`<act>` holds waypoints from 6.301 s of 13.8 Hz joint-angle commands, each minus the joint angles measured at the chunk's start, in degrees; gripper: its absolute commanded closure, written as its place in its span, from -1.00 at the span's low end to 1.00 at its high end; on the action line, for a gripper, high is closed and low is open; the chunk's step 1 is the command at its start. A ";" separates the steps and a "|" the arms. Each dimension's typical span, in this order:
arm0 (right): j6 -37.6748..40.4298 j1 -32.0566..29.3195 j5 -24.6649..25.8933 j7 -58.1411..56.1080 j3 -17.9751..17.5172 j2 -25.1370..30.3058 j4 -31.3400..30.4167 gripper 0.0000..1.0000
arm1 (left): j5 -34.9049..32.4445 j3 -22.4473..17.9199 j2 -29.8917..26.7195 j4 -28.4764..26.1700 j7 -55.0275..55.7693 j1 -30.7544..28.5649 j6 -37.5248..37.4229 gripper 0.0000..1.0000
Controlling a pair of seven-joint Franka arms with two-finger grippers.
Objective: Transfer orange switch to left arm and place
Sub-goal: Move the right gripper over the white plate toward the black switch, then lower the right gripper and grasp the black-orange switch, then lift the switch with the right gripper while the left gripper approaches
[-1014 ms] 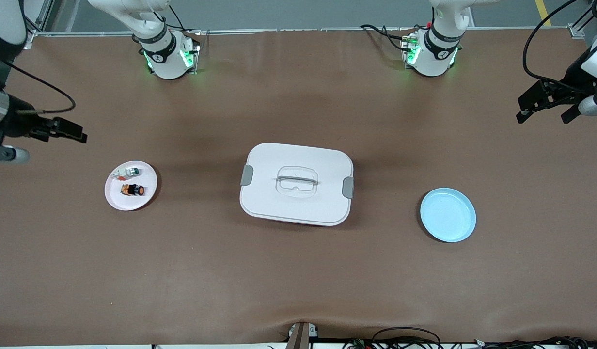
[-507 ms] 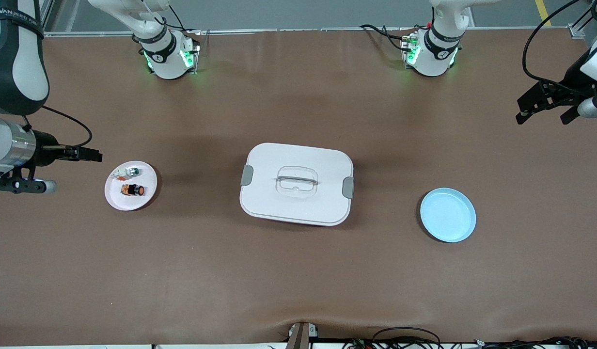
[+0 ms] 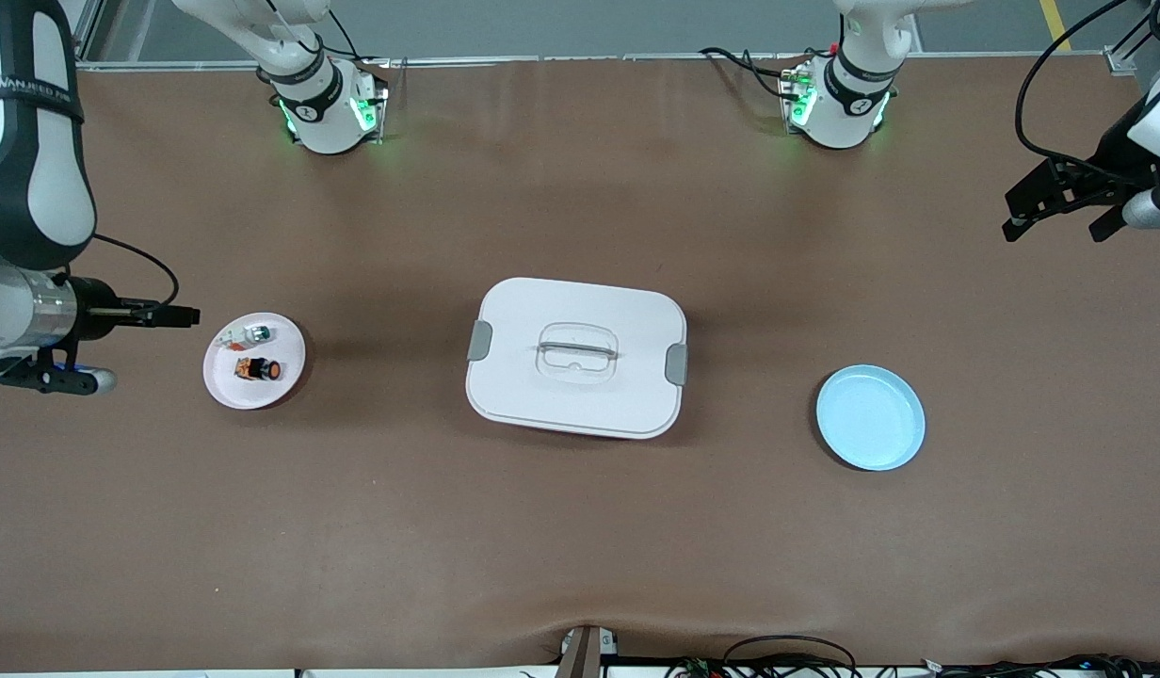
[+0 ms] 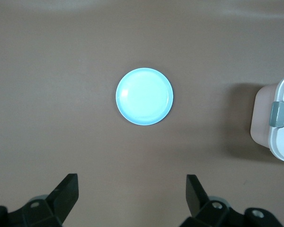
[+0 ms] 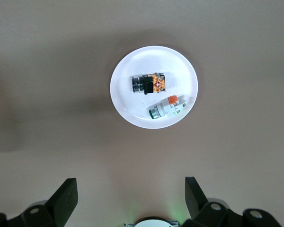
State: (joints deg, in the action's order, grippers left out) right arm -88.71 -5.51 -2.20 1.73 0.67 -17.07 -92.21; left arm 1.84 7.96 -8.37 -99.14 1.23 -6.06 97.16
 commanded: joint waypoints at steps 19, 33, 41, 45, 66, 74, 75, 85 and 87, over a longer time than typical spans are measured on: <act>-45.29 -1.35 -0.26 -4.36 -0.50 -0.51 -28.09 -1.00 | 0.09 -0.05 1.69 2.55 0.35 -0.18 -1.19 -1.00; -54.46 -2.58 -0.08 -9.46 -0.58 -6.66 -30.13 -1.00 | 0.09 -0.13 1.86 2.55 0.26 -0.44 -1.10 -1.00; -54.29 -2.40 -0.52 -9.29 -0.67 -7.45 -30.83 -1.00 | 0.09 -0.05 2.22 2.55 0.18 -1.15 -1.19 -1.00; -54.37 -2.23 -0.87 -9.29 -0.67 -7.63 -31.36 -1.00 | 0.09 -0.05 2.22 2.55 0.18 -1.15 -1.19 -1.00; -44.12 -1.44 -8.42 -8.14 -1.02 -7.19 -27.33 1.00 | 0.27 0.13 2.22 3.60 -0.53 -0.71 -1.10 -1.00; -31.19 0.50 -16.14 12.84 -9.27 -2.36 -22.58 1.00 | 4.30 2.42 2.22 7.20 -0.35 0.26 -1.10 -1.00; -29.78 0.59 -17.91 15.39 -10.68 -2.36 -21.18 1.00 | 6.92 2.42 2.22 7.47 -0.35 0.17 -1.10 -1.00; -26.95 16.48 -19.16 61.08 -15.88 -7.89 2.63 1.00 | 30.75 2.50 7.22 7.21 0.09 0.78 2.67 -1.00; -27.04 18.42 -19.33 65.14 -15.88 -8.77 5.02 1.00 | 34.97 3.82 8.27 6.50 0.87 2.45 6.62 -1.00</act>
State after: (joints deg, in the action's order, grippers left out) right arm -117.23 11.58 -20.43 63.14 -15.52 -22.88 -92.00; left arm 33.67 10.74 -1.24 -93.14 1.18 -4.97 101.12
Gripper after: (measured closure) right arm 0.282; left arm 0.000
